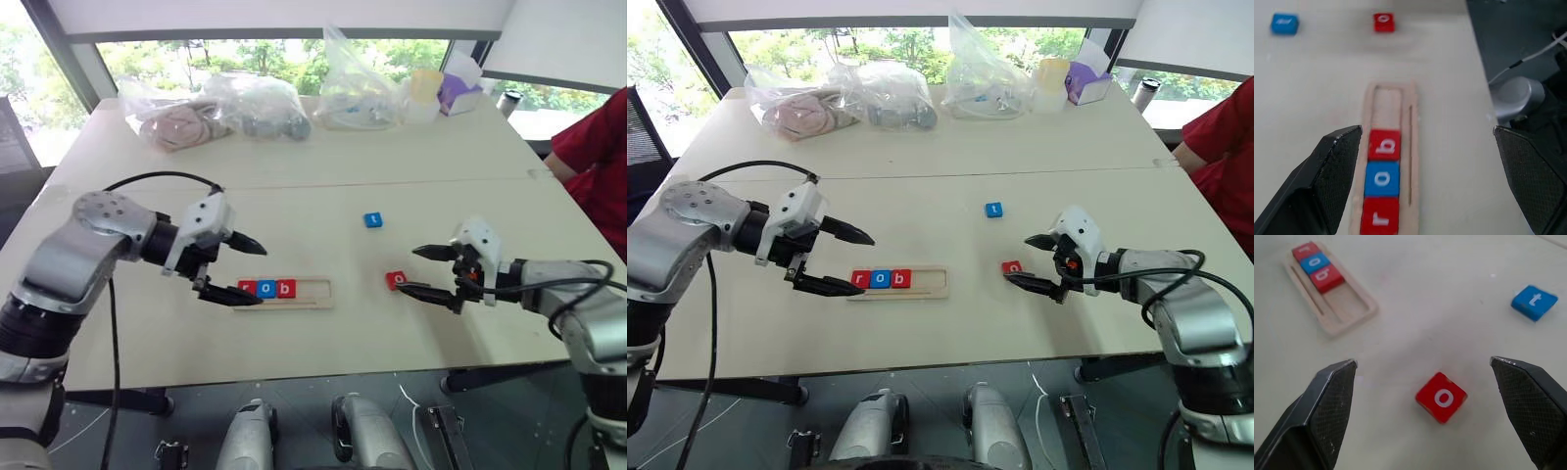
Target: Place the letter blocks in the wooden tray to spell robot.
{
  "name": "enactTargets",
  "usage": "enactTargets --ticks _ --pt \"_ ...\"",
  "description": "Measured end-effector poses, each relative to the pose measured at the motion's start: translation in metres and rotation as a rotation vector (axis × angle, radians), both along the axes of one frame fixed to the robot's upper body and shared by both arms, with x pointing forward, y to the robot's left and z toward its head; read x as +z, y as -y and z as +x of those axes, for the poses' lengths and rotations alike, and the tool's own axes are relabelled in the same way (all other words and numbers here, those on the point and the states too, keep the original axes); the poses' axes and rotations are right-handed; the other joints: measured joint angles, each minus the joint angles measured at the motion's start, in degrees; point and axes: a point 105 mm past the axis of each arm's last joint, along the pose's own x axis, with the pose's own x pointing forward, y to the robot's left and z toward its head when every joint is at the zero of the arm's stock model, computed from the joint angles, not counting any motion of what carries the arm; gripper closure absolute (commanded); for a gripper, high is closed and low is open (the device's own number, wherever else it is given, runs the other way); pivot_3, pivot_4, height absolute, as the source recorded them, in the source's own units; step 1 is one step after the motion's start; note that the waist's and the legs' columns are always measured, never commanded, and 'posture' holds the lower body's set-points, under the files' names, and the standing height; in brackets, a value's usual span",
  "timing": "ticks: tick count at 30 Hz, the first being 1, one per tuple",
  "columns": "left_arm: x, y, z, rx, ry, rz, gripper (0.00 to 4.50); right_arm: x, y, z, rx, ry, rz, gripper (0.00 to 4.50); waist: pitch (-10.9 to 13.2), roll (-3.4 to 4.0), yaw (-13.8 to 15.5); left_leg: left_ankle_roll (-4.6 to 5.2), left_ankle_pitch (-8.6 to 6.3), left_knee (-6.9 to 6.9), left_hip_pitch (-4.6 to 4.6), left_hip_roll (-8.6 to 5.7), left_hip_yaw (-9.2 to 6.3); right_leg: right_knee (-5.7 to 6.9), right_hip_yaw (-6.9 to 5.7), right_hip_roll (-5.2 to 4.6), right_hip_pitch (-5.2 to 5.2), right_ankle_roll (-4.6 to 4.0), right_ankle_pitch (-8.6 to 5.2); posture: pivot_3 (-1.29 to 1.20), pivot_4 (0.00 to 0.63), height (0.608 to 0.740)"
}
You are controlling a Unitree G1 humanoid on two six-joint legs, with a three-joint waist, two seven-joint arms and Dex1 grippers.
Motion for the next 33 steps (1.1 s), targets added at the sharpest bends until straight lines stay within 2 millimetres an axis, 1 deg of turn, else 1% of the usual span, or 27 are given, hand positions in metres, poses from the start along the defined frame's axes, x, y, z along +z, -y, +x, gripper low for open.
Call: enactTargets --ticks 3,5,8,11,14,17,19,23,25,27,29,31,33 --pt "-0.001 0.005 -0.006 -0.029 0.005 0.007 0.0 -0.012 0.003 0.013 0.095 -0.001 -0.052 0.01 0.01 0.02 0.0 0.01 0.0 -0.05 0.01 0.04 -0.04 0.07 0.0 0.11 -0.05 0.0 0.0 0.0 0.15 0.74" --pt "-0.007 0.005 -0.01 -0.021 -0.015 0.013 0.0 -0.021 0.004 0.019 0.166 -0.004 -0.115 0.01 0.03 0.06 0.1 0.01 0.0 -0.1 0.01 0.06 -0.07 0.09 0.0 0.14 -0.07 0.0 0.01 0.0 0.15 0.74" --pt "-0.015 0.001 -0.011 0.011 -0.044 0.014 0.0 -0.031 0.004 0.017 0.255 -0.008 -0.169 0.01 0.03 0.06 0.32 0.01 0.0 -0.12 -0.01 0.08 -0.1 0.09 -0.02 0.15 -0.08 -0.1 0.09 0.0 0.15 0.74" --pt "-0.018 0.0 -0.013 0.032 -0.055 0.015 0.0 -0.039 0.005 0.015 0.313 -0.019 -0.198 0.01 0.03 0.06 0.49 0.01 0.0 -0.04 -0.03 0.05 -0.06 0.09 -0.02 0.08 -0.07 -0.11 0.09 0.0 0.15 0.74" --pt "-0.017 0.0 -0.014 0.048 -0.05 0.004 0.0 -0.042 0.007 0.017 0.341 -0.011 -0.219 0.85 0.03 0.06 0.42 0.01 0.01 0.07 -0.02 0.02 -0.02 0.09 0.01 0.04 -0.02 -0.09 0.08 0.0 0.15 0.74" --pt "-0.015 0.0 -0.014 0.06 -0.039 -0.002 0.0 -0.042 0.007 0.02 0.354 0.001 -0.225 2.43 0.03 0.06 0.42 0.01 0.01 0.08 0.01 0.02 -0.03 0.11 0.01 0.05 0.0 -0.1 0.09 0.0 0.15 0.74" --pt "-0.014 -0.001 -0.013 0.067 -0.034 -0.004 0.0 -0.042 0.007 0.022 0.361 0.006 -0.226 3.37 0.03 0.06 0.41 0.01 0.01 0.07 0.01 0.02 -0.04 0.12 0.01 0.06 0.0 -0.13 0.11 0.0 0.15 0.74" --pt "-0.016 -0.006 -0.012 0.093 -0.034 0.005 0.0 -0.042 0.005 0.024 0.357 -0.004 -0.215 3.38 0.03 0.06 0.42 0.01 0.01 0.04 0.01 0.03 -0.05 0.12 0.01 0.07 -0.01 -0.14 0.11 0.0 0.15 0.74" --pt "-0.018 -0.012 -0.01 0.125 -0.043 0.014 0.0 -0.038 -0.001 0.026 0.33 -0.019 -0.176 3.38 0.04 0.07 0.24 0.01 0.01 0.04 0.02 0.04 -0.04 0.18 0.02 0.08 -0.03 -0.14 0.12 0.0 0.15 0.74" --pt "-0.02 -0.026 -0.005 0.178 -0.037 0.039 0.0 -0.026 -0.019 0.029 0.318 0.016 -0.141 3.38 0.04 0.08 -0.06 0.01 0.01 0.04 0.05 0.07 -0.03 0.29 0.06 0.12 -0.09 -0.14 0.11 0.0 0.15 0.74" --pt "-0.022 -0.045 0.001 0.239 -0.01 0.097 0.0 -0.012 -0.042 0.033 0.322 0.08 -0.171 3.38 0.05 0.1 0.0 0.0 0.01 0.02 0.08 0.09 -0.04 0.45 0.06 0.14 -0.16 -0.15 0.1 0.0 0.15 0.74" --pt "-0.022 -0.059 0.003 0.274 0.017 0.159 0.0 -0.004 -0.055 0.035 0.303 0.104 -0.201 3.38 0.05 0.1 0.33 0.0 0.01 0.02 0.09 0.08 -0.05 0.52 0.04 0.13 -0.19 -0.19 0.07 0.0 0.15 0.74" --pt "-0.02 -0.066 0.003 0.291 0.03 0.174 0.0 -0.001 -0.075 0.033 0.286 0.087 -0.175 3.38 0.05 0.1 0.63 -0.01 0.01 0.03 0.06 0.07 -0.05 0.53 0.02 0.08 -0.19 -0.22 0.05 0.0 0.15 0.74"
